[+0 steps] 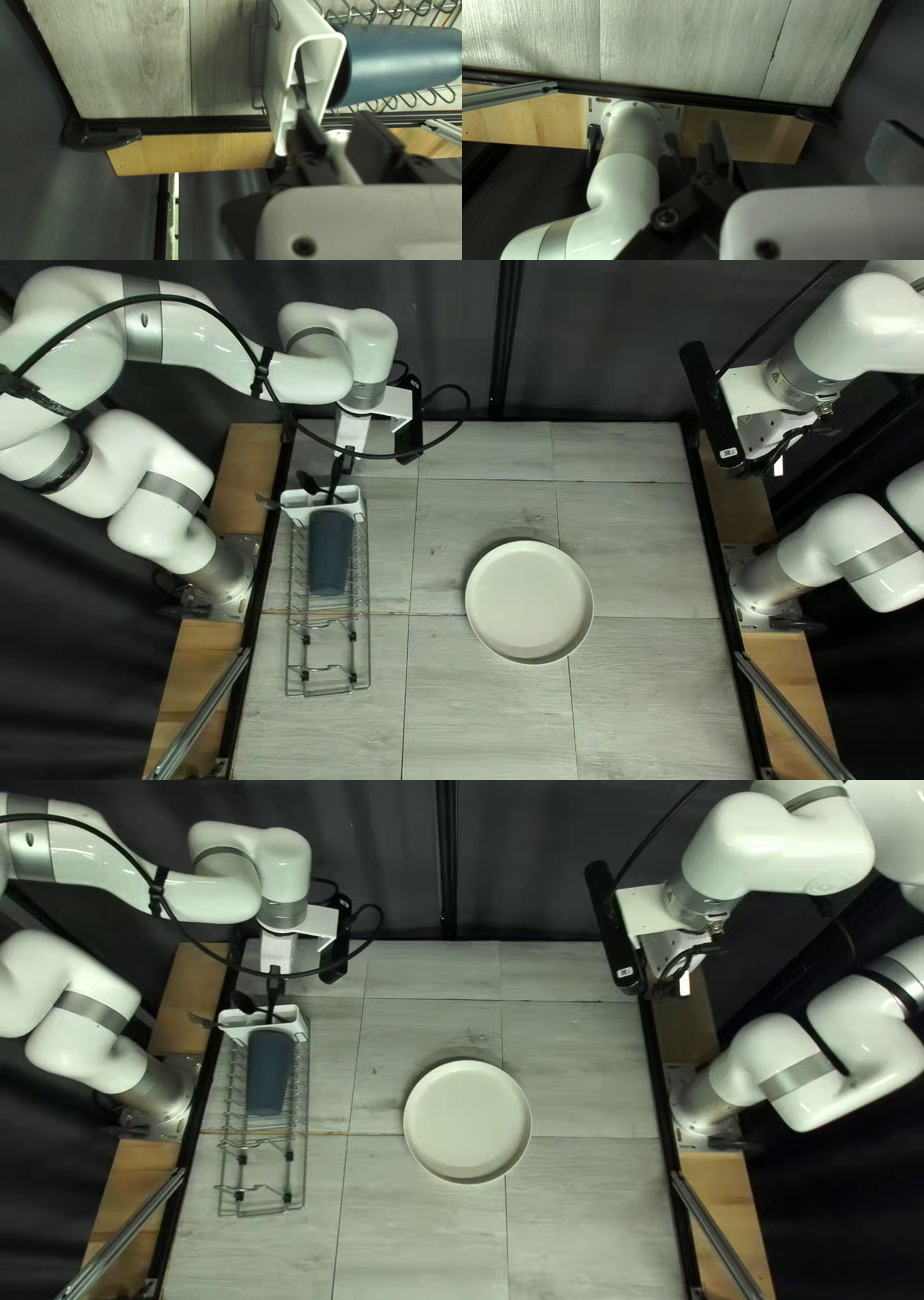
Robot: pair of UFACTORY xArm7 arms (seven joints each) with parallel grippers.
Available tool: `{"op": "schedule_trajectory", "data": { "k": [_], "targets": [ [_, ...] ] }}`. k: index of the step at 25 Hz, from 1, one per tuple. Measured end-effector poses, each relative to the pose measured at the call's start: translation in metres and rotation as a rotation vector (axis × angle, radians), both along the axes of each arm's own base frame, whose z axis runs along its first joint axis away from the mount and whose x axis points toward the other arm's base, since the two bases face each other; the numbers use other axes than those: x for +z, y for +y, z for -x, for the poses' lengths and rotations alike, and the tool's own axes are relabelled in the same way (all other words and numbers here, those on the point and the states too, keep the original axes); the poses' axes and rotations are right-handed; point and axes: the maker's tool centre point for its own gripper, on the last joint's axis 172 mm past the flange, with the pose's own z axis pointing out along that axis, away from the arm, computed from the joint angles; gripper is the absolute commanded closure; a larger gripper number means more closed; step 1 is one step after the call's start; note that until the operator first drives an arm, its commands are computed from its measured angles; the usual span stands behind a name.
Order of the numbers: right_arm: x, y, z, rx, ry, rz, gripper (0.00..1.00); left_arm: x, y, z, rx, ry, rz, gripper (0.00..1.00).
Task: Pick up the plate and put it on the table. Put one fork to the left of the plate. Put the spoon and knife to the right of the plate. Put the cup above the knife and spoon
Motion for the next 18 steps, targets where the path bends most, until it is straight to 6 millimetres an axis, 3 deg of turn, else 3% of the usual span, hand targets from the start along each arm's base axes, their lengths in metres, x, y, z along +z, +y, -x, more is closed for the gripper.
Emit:
{"op": "schedule_trajectory", "data": {
  "k": [6, 10, 18],
  "targets": [
    [0.0, 0.0, 0.0, 0.0, 0.0, 0.0, 0.0, 0.041, -0.019, -0.003, -0.01, -0.024, -0.029, 1.0],
    [0.0, 0.0, 0.0, 0.0, 0.0, 0.0, 0.0, 0.087, -0.031, -0.007, -0.006, -0.058, -0.076, 1.0],
    [0.0, 0.0, 0.0, 0.0, 0.0, 0.0, 0.0, 0.178, -0.035, -0.016, 0.035, -0.186, -0.191, 1.0]
  ]
}}
